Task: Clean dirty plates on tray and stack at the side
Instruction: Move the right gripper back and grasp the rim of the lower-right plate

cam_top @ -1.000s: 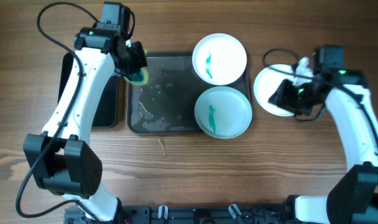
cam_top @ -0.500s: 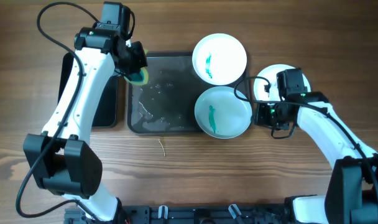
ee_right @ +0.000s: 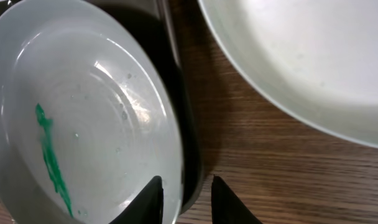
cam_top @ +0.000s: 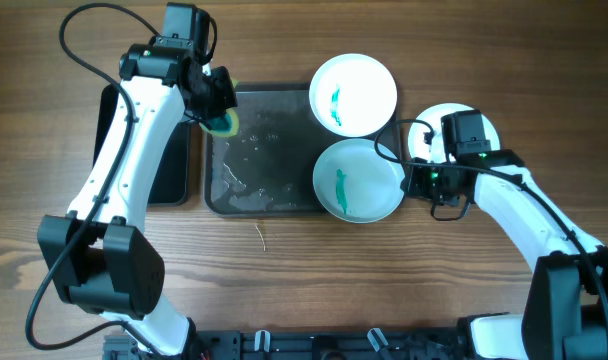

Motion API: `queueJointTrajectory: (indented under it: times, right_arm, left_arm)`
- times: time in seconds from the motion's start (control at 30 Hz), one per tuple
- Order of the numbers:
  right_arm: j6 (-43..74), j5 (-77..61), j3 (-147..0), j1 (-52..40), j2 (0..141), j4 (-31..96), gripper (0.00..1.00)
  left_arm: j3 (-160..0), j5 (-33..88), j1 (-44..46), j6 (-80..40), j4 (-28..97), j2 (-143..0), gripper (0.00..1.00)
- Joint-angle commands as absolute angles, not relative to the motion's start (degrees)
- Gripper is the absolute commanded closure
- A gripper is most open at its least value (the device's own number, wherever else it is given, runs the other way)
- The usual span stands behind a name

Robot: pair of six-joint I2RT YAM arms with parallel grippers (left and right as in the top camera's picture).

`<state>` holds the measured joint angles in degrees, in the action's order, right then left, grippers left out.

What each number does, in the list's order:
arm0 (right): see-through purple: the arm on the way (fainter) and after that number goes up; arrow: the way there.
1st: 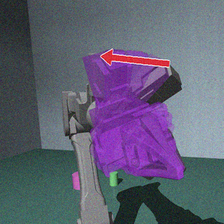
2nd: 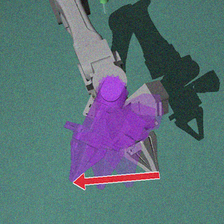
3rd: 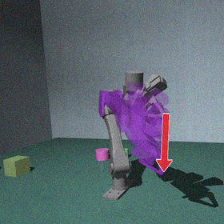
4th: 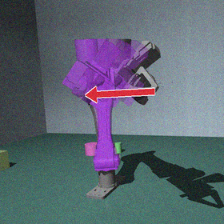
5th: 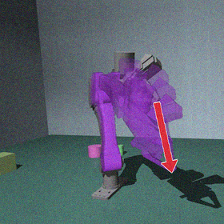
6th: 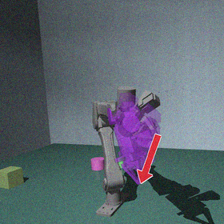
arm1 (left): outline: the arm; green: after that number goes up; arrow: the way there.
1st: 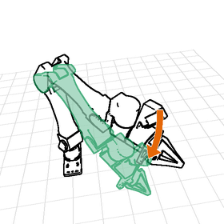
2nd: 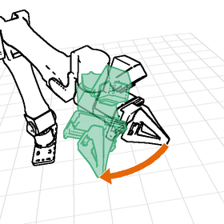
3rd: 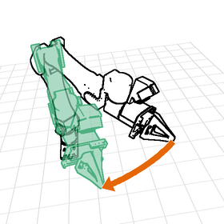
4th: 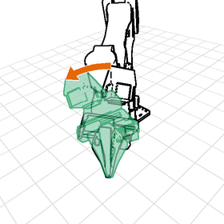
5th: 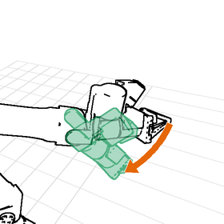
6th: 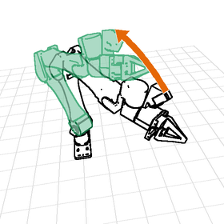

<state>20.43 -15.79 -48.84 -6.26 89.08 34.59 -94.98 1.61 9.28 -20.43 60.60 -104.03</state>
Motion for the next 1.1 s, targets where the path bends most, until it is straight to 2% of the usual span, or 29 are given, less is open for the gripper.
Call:
queueJointTrajectory:
  times: [0.0, 0.13, 0.37, 0.6, 0.8, 1.07]
  right_arm:
    - [23.9, -14.9, -48.2, -7.6, 90.3, 34.2, 0.78]
    - [24.4, -14.6, -48.2, -8.6, 92.3, 34.0, 0.81]
    - [25.7, -14.6, -48.2, -8.8, 93.6, 33.5, 0.96]
    - [25.5, -21.0, -49.8, -9.9, 93.2, 35.9, 0.96]
    - [31.1, -18.6, -54.4, -19.0, 89.8, 36.9, 0.96]
    - [50.3, 0.1, -60.5, -33.3, 90.8, 29.6, 0.96]
  left_arm:
    - [-94.8, 1.9, 9.2, -19.9, 60.4, -104.2, 0.96]
    - [-94.8, 1.9, 9.2, -19.9, 60.4, -104.2, 0.96]
    - [-94.8, 1.9, 9.2, -19.9, 60.4, -104.2, 0.96]
    - [-94.8, 1.9, 9.2, -19.9, 60.4, -104.2, 0.96]
    - [-94.8, 1.9, 9.2, -19.9, 60.4, -104.2, 0.96]
    - [-94.8, 1.9, 9.2, -19.9, 60.4, -104.2, 0.96]
